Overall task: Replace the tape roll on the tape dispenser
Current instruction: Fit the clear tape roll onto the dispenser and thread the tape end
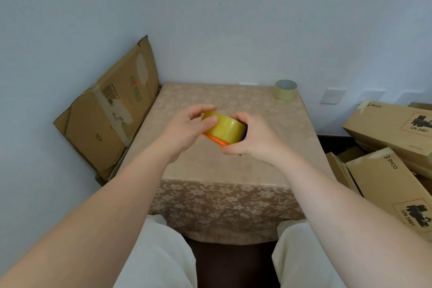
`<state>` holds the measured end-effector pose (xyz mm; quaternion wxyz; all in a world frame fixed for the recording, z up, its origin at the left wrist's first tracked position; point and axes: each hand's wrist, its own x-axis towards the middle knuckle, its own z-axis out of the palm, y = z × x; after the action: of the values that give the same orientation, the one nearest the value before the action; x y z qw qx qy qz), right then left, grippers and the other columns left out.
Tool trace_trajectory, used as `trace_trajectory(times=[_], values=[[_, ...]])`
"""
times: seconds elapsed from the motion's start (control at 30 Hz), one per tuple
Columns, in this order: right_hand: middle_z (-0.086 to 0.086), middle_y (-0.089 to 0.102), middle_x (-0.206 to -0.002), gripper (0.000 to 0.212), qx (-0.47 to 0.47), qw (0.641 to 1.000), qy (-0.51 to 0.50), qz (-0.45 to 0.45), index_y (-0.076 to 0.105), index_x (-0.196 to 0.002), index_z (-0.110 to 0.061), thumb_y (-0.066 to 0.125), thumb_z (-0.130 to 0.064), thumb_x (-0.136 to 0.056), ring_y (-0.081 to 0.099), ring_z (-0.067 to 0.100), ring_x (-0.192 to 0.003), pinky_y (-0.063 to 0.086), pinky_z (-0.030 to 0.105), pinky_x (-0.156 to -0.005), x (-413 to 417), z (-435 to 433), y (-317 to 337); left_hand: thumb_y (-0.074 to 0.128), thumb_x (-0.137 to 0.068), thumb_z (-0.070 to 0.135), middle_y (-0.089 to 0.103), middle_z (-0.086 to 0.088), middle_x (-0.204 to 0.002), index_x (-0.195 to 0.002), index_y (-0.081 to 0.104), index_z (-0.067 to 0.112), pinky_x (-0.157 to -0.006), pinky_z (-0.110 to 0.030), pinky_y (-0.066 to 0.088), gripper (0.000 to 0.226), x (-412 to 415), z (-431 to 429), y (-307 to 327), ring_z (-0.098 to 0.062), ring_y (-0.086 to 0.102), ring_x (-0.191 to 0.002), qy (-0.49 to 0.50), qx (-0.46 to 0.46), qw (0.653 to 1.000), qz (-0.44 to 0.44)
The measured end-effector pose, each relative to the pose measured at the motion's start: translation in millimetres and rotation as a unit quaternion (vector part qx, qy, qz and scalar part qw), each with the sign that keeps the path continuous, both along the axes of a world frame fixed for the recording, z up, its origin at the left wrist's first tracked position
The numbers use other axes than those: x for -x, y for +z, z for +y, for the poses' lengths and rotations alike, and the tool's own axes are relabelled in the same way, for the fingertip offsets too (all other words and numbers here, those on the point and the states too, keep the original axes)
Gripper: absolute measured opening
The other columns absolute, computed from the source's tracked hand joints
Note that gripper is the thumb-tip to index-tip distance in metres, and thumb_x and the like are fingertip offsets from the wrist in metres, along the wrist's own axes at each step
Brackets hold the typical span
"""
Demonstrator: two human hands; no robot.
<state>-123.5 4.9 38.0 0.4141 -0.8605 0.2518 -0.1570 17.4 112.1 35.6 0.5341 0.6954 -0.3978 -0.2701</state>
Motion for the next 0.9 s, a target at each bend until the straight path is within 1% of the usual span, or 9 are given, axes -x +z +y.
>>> trace_trajectory(times=[0.07,0.17,0.3,0.47,0.6,0.67,0.73,0.83,0.9], values=[[-0.009,0.058,-0.067,0.037,0.006,0.999,-0.046,-0.018,0.056,-0.076,-0.035,0.084,-0.021,-0.056,0.057,0.014,-0.061,0.046,0.032,-0.055,-4.0,0.1,-6.9,0.065,-0.086,0.025,0.049,0.004,-0.136,-0.134,0.049,0.025,-0.106,-0.03,0.034,0.051,6.5,-2.8,-1.7,-0.01,0.043,-0.126,-0.005,-0.014,0.998,-0.065],[-0.011,0.055,-0.063,0.036,0.004,0.997,-0.068,-0.024,0.053,-0.073,-0.037,0.083,-0.023,-0.058,0.055,0.013,-0.059,0.044,0.029,-0.056,-5.6,0.0,-10.9,0.063,-0.087,0.027,0.042,0.0,-0.146,-0.144,0.036,0.021,-0.111,-0.037,0.034,0.064,13.5,-5.6,-6.0,-0.015,0.038,-0.134,-0.002,-0.035,0.988,-0.15],[-0.014,0.053,-0.063,0.037,0.018,0.996,-0.084,-0.023,0.05,-0.07,-0.039,0.083,-0.025,-0.061,0.05,0.003,-0.057,0.035,0.022,-0.052,-4.0,2.2,-12.5,0.066,-0.085,0.026,0.043,-0.002,-0.148,-0.139,0.044,0.017,-0.113,-0.039,0.034,0.059,18.7,-5.2,-7.7,-0.015,0.039,-0.136,0.034,-0.024,0.974,-0.224],[-0.011,0.054,-0.061,0.034,0.029,0.993,-0.114,-0.029,0.051,-0.068,-0.035,0.083,-0.029,-0.059,0.053,0.009,-0.057,0.038,0.024,-0.051,-6.0,2.0,-18.4,0.066,-0.085,0.023,0.053,-0.002,-0.139,-0.131,0.055,0.016,-0.112,-0.028,0.033,0.048,26.1,-5.2,-7.8,-0.015,0.047,-0.131,0.064,-0.009,0.95,-0.306],[-0.015,0.051,-0.063,0.034,0.05,0.992,-0.118,-0.021,0.054,-0.078,-0.033,0.083,-0.03,-0.06,0.049,0.0,-0.058,0.032,0.02,-0.05,-5.7,0.9,-20.6,0.068,-0.083,0.021,0.06,-0.003,-0.132,-0.125,0.061,0.015,-0.108,-0.029,0.037,0.043,30.6,-4.9,-6.2,-0.017,0.054,-0.124,0.085,0.001,0.94,-0.331],[-0.014,0.054,-0.066,0.034,0.066,0.991,-0.117,-0.014,0.057,-0.083,-0.033,0.083,-0.032,-0.061,0.055,0.009,-0.064,0.04,0.024,-0.053,-5.7,0.2,-22.3,0.07,-0.081,0.02,0.063,-0.003,-0.128,-0.122,0.063,0.016,-0.105,-0.036,0.041,0.042,30.9,-5.9,-7.5,-0.019,0.056,-0.119,0.09,0.002,0.941,-0.325],[-0.009,0.06,-0.075,0.036,0.085,0.99,-0.116,-0.006,0.063,-0.092,-0.03,0.081,-0.033,-0.062,0.059,0.017,-0.076,0.049,0.033,-0.063,-5.7,0.9,-24.2,0.072,-0.078,0.018,0.064,-0.004,-0.123,-0.121,0.064,0.018,-0.1,-0.041,0.046,0.044,29.7,-7.0,-9.0,-0.02,0.058,-0.113,0.091,0.006,0.956,-0.279],[-0.001,0.064,-0.09,0.045,0.111,0.987,-0.12,-0.002,0.065,-0.103,-0.026,0.08,-0.034,-0.062,0.059,0.023,-0.09,0.051,0.039,-0.073,-6.1,1.8,-28.2,0.073,-0.074,0.014,0.063,-0.002,-0.117,-0.117,0.064,0.021,-0.097,-0.038,0.049,0.044,29.0,-8.3,-9.3,-0.017,0.06,-0.106,0.1,0.005,0.971,-0.218],[-0.003,0.061,-0.09,0.047,0.117,0.986,-0.119,-0.006,0.065,-0.105,-0.026,0.08,-0.034,-0.062,0.058,0.025,-0.092,0.049,0.038,-0.074,-6.5,1.0,-30.8,0.074,-0.073,0.012,0.063,0.0,-0.111,-0.114,0.064,0.02,-0.096,-0.036,0.05,0.042,29.4,-8.9,-8.6,-0.015,0.06,-0.103,0.105,0.002,0.973,-0.207]])
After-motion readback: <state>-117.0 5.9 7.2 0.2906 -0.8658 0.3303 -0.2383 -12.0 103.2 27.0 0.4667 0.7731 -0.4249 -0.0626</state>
